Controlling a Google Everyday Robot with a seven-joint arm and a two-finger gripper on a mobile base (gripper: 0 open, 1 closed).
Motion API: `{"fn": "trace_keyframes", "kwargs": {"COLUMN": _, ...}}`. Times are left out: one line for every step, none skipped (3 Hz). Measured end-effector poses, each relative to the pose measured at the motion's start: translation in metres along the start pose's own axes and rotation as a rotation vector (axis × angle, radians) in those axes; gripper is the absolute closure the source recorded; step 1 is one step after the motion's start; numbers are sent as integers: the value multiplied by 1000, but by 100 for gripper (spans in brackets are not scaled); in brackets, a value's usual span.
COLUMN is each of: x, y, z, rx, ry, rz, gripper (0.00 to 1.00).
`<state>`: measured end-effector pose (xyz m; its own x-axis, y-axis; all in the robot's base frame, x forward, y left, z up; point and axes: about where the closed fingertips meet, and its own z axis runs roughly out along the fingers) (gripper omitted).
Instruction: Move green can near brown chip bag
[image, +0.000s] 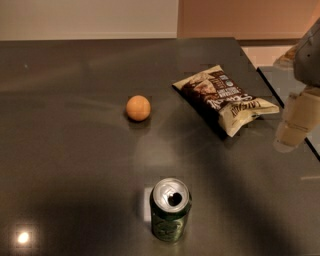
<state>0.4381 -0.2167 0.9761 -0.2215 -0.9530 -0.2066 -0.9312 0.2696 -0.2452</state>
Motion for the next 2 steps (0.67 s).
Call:
{"fn": "trace_keyframes", "kwargs": {"x": 0, "y": 0, "z": 0, "rx": 0, "ry": 0, "rz": 0, "gripper": 0}}
{"fn": "trace_keyframes", "kwargs": {"x": -2, "y": 5, "z": -1, "rx": -26, "ry": -26, "rz": -20, "gripper": 0}}
